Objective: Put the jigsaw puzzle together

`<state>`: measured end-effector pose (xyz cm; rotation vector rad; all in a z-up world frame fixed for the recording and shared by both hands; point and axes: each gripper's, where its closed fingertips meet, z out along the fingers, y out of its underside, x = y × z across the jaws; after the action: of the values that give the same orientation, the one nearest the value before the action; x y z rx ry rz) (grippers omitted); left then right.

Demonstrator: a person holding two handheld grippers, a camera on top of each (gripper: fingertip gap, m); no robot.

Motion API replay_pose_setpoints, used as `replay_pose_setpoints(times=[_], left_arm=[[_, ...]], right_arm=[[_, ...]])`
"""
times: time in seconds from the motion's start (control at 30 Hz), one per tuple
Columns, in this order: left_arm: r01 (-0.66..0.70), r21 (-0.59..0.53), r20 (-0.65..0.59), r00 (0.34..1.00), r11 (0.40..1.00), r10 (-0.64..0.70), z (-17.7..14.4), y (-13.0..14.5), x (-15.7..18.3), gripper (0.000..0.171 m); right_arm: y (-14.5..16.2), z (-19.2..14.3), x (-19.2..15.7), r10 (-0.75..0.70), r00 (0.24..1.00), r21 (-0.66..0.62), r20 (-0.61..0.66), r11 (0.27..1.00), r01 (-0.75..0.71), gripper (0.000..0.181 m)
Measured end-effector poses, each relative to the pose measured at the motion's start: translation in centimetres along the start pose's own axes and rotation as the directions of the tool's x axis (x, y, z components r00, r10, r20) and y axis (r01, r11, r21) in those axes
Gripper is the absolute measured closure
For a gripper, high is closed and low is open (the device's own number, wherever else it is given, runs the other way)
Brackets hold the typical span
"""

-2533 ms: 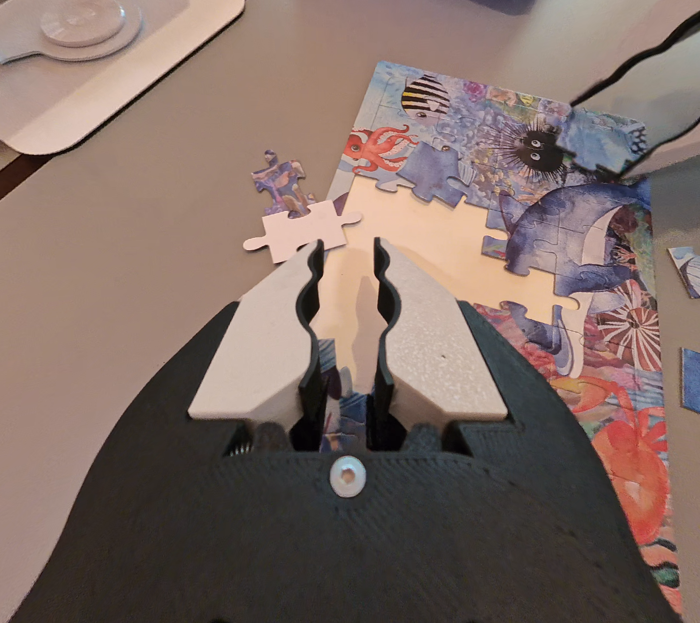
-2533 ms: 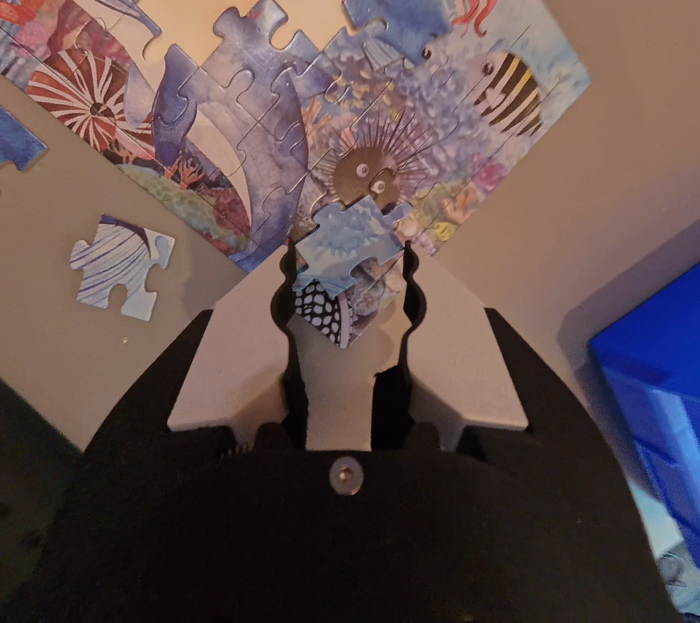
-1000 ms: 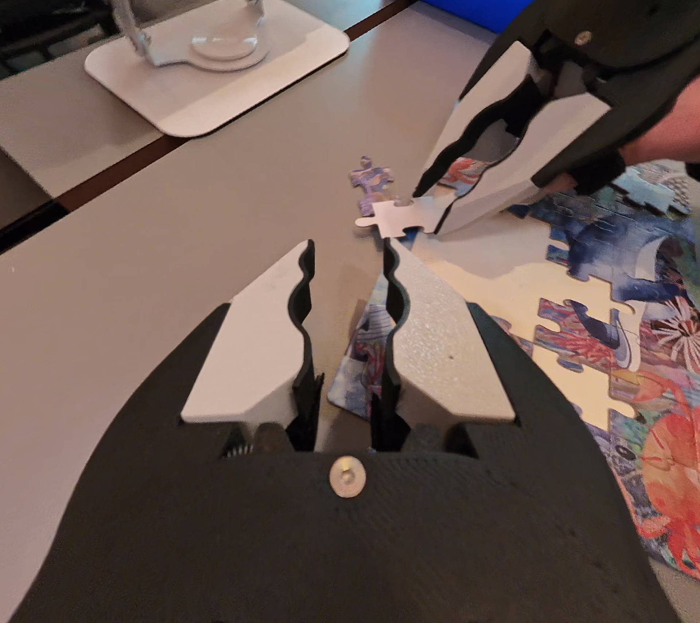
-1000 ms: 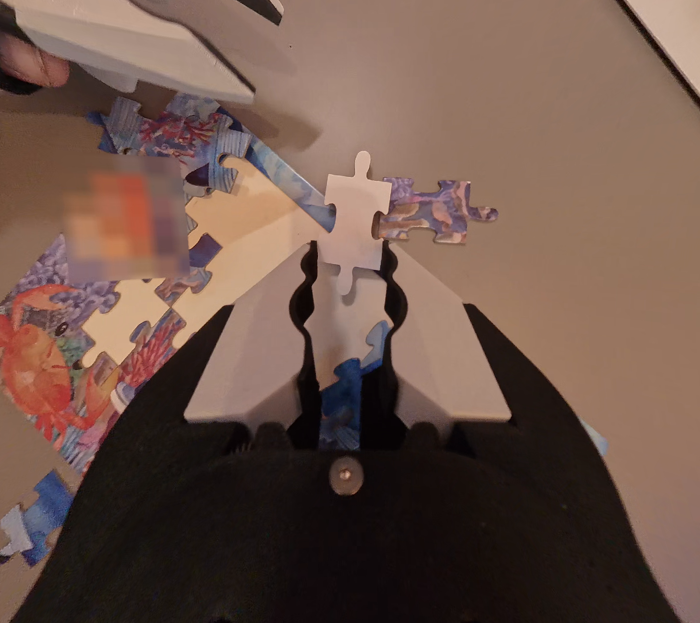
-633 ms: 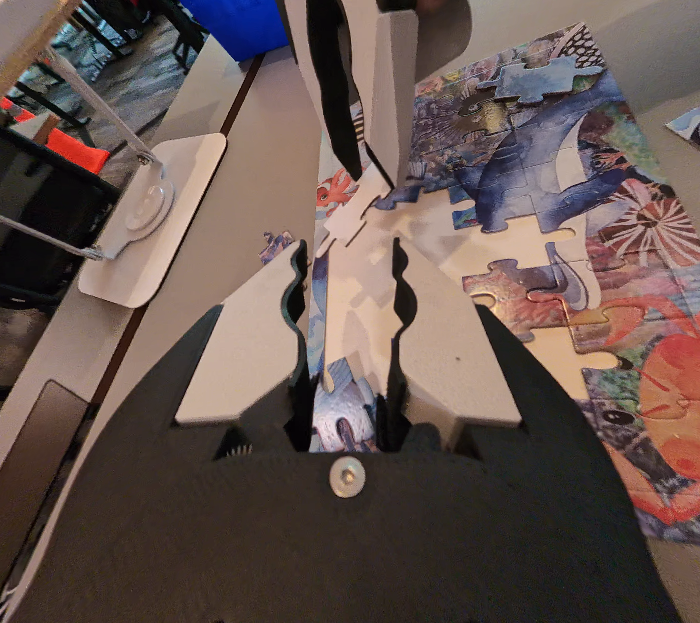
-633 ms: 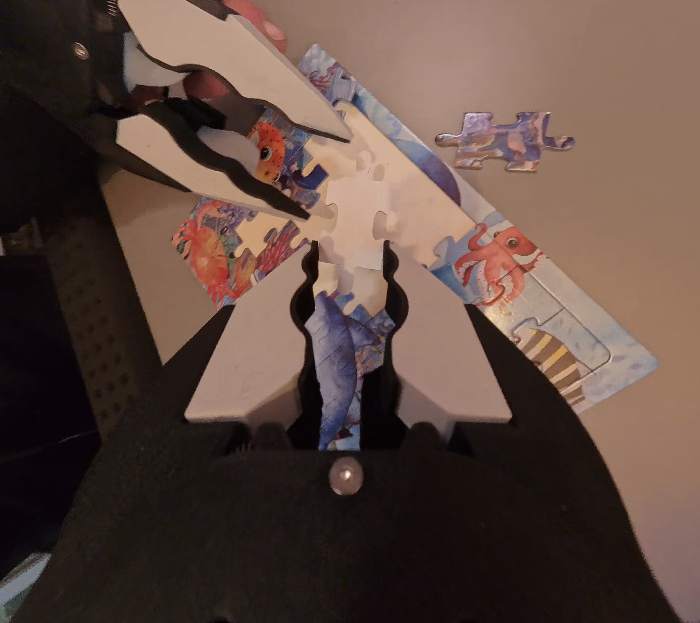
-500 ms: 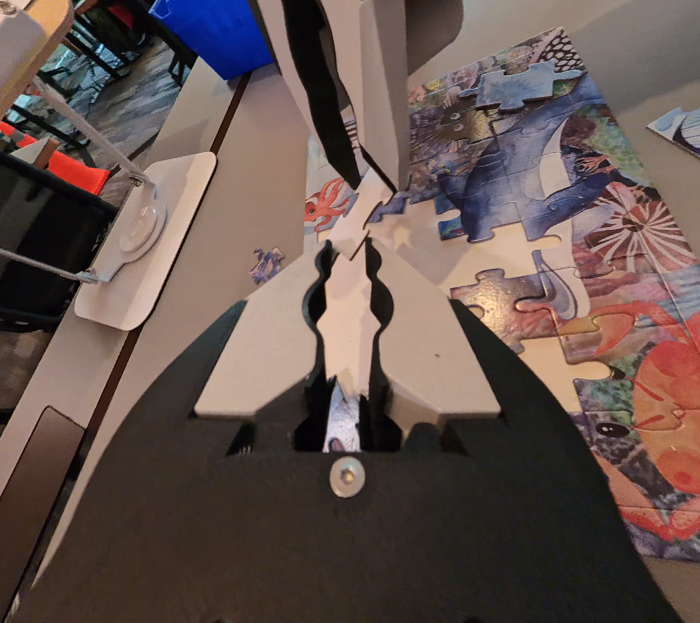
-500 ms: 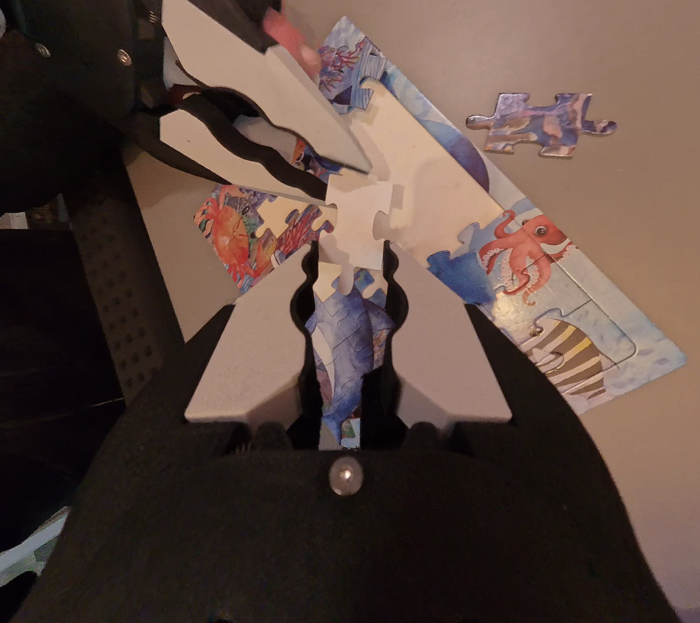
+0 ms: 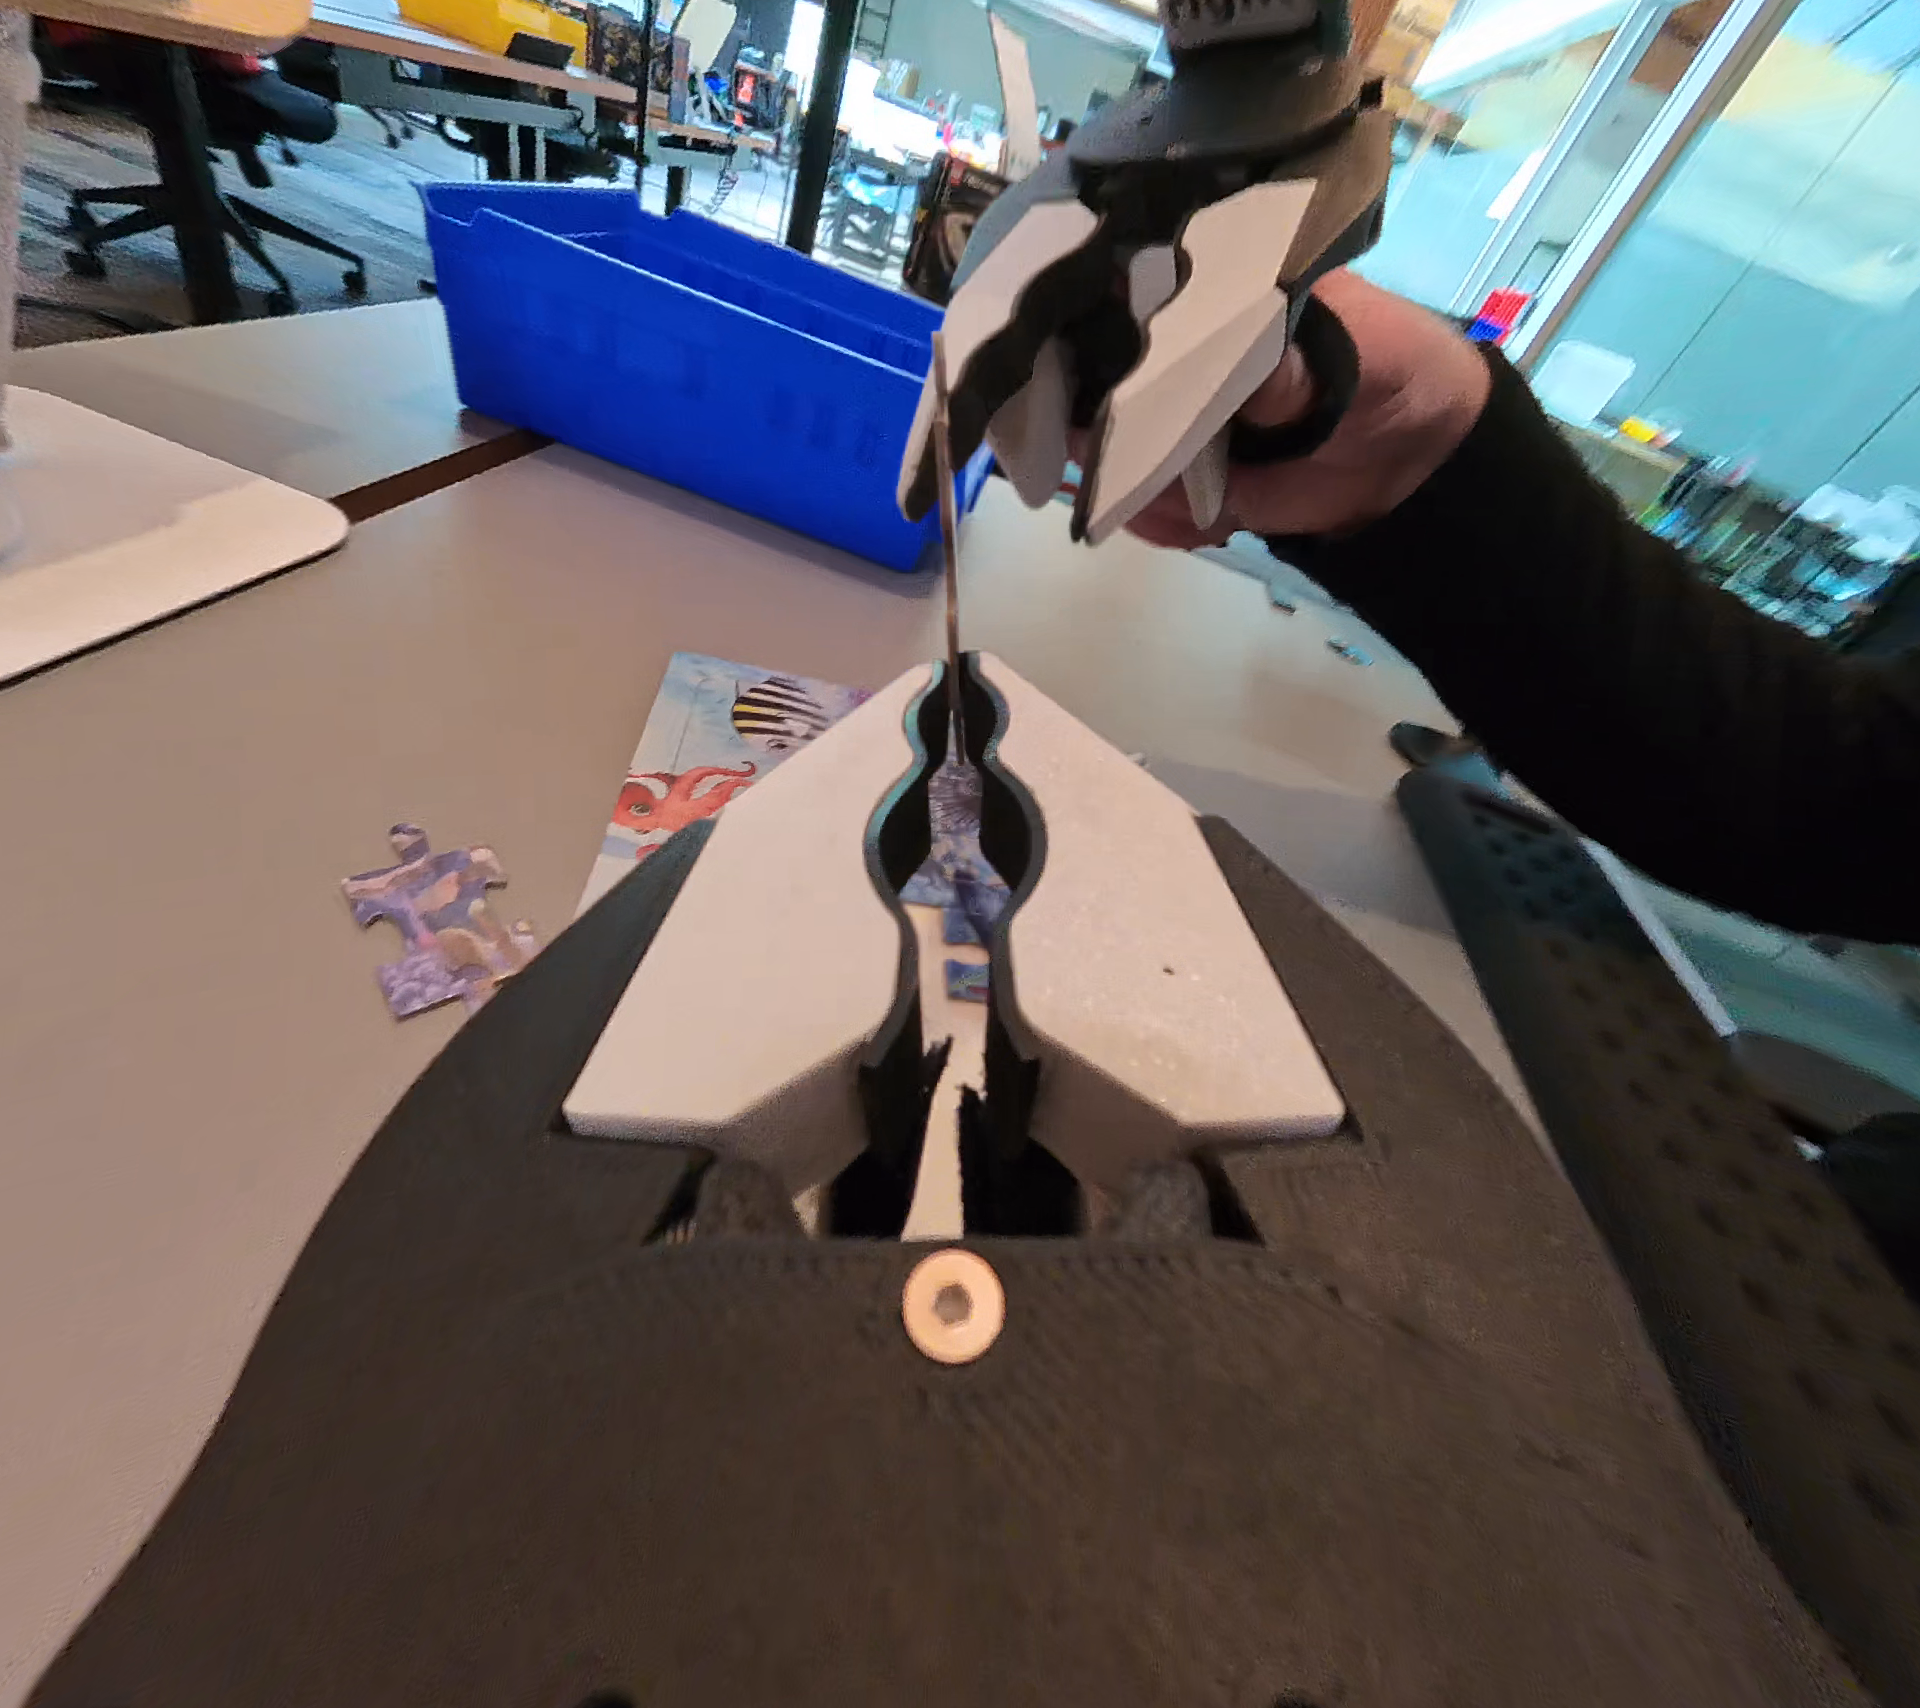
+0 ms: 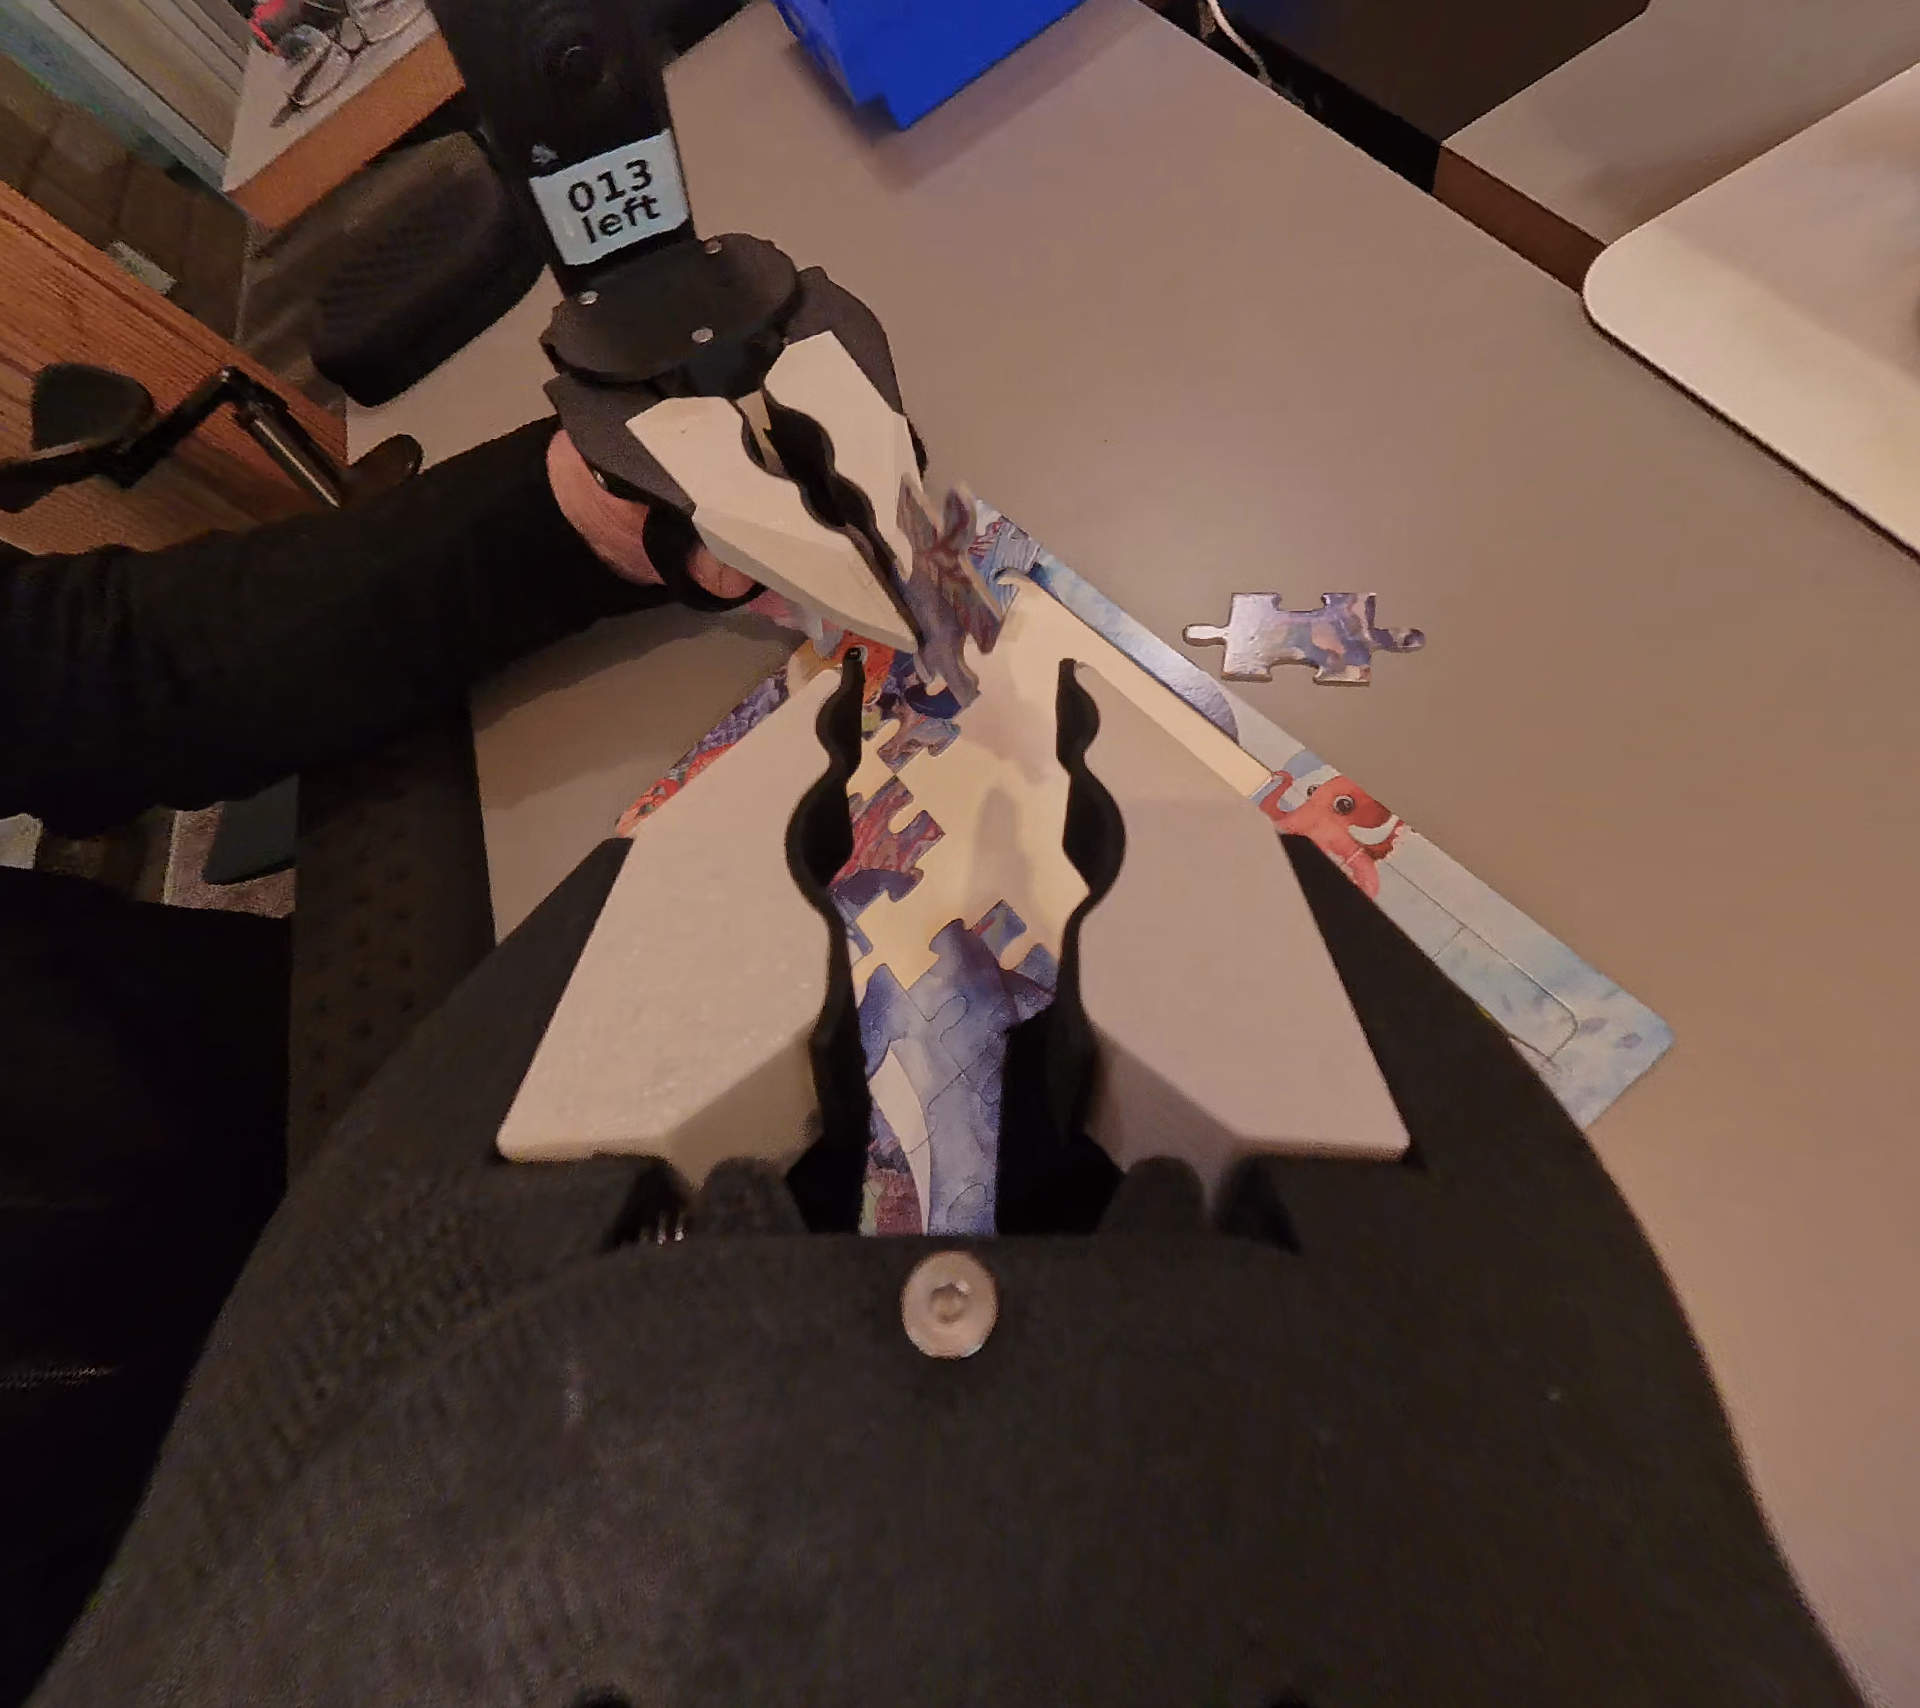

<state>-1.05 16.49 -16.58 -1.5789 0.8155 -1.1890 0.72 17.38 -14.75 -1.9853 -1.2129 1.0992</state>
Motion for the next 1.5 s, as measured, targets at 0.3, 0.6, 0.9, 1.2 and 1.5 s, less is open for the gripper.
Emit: replay_pose_setpoints(times=[0.3, 0.6, 0.9, 1.2, 1.5], left_arm=[[0.102, 0.003, -0.119, 0.988, 0.995, -0.101, 0.3, 0.2, 1.4, 0.171], [0.036, -0.096, 0.004, 0.999, 0.995, -0.035, -1.4, 1.4, -1.1, 0.153], [-0.022, -0.27, 0.06, 0.997, 0.963, 0.04, -2.4, 4.0, -1.8, 0.152], [-0.125, -0.465, -0.051, 0.992, 0.876, 0.115, -1.6, 7.7, 0.8, 0.158], [-0.176, -0.565, -0.081, 0.984, 0.806, 0.158, -0.9, 10.2, 1.3, 0.159]], right_arm=[[-1.0, 1.0, -1.2, 0.044, 0.992, 0.072, 0.12, 0.996, -0.053, 0.176], [1.2, 1.1, -1.2, 0.112, 0.978, -0.027, 0.175, 0.994, -0.108, 0.181], [8.1, 4.3, -2.8, 0.222, 0.939, -0.326, 0.262, 0.936, -0.13, 0.181], [11.2, 5.6, -2.6, 0.289, 0.92, -0.449, 0.265, 0.881, -0.148, 0.181], [11.5, 6.1, -2.0, 0.256, 0.942, -0.438, 0.218, 0.888, -0.14, 0.179]])
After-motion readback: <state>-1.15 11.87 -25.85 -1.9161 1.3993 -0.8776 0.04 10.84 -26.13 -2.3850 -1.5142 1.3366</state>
